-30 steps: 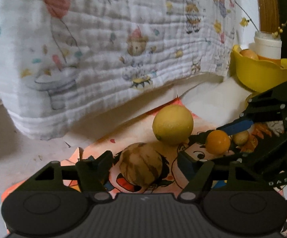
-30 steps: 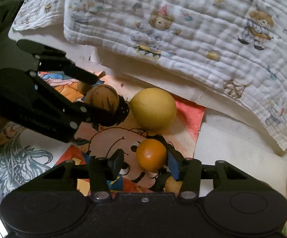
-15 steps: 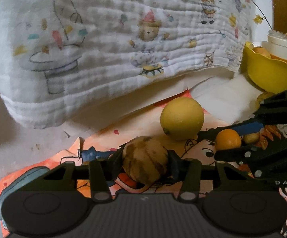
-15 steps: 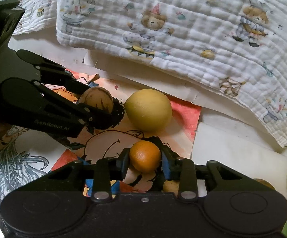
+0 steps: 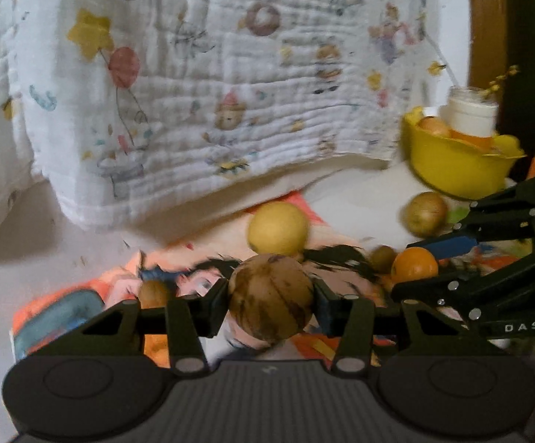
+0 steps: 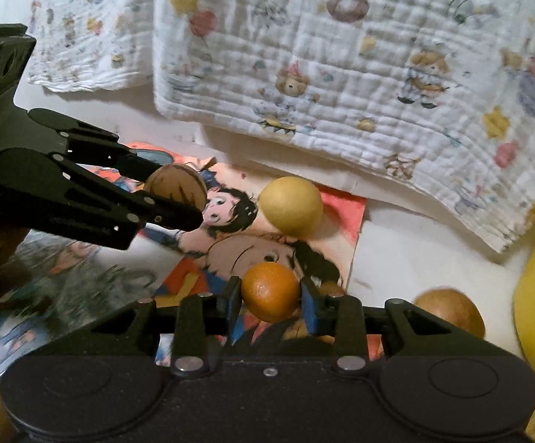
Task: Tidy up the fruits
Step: 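Carry walnut and orange over the metal tray and open both tools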
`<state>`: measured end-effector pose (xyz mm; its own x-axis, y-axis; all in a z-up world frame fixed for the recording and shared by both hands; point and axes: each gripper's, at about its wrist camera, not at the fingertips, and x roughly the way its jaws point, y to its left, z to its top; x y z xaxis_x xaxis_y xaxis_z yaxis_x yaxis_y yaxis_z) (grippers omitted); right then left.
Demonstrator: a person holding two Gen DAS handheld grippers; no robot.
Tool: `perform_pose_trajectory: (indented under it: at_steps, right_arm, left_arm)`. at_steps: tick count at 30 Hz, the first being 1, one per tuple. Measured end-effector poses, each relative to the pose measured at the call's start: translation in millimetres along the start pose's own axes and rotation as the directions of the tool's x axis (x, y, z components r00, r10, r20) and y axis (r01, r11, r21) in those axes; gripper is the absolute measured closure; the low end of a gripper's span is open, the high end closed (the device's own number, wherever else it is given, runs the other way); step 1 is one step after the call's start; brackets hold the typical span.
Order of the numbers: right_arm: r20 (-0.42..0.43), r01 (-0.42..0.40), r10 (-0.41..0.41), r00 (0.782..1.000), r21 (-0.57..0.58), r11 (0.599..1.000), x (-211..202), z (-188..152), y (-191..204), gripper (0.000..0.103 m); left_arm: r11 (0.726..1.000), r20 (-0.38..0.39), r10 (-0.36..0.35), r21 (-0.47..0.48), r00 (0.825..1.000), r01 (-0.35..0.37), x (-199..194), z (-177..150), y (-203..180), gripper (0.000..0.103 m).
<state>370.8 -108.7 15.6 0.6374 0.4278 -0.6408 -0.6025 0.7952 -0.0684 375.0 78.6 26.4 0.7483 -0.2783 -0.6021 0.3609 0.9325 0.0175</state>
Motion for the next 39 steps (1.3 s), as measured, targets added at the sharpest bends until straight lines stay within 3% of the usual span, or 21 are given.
perform_pose_trajectory:
  at_steps: [9,20,30,39]
  right_arm:
    - [-0.006,-0.049,0.049,0.999,-0.009,0.999,-63,-35,32,0.067]
    - [-0.104,-0.057,0.060,0.993,0.036,0.998,-92,-68,46,0.067]
    - [-0.174,-0.030,0.041,0.984,0.066,0.997,-94,-76,45,0.067]
    - [-0.210,-0.033,0.055,0.976,0.108,0.994,-88,-76,40,0.067]
  left_arm:
    - [0.996,-0.016,-0.094,-0.007,0.995,0.094,-49,-22,-32,0.051]
    - [0.980,-0.112,-0.176,0.077,0.978,0.185,-66,-49,-80,0.051]
    - [0.963,-0.218,-0.198,0.139,0.956,0.231,-63,-54,-103,0.051]
    - [0.963,-0.293,-0.179,0.142,0.939,0.228,-57,-57,-107,0.051]
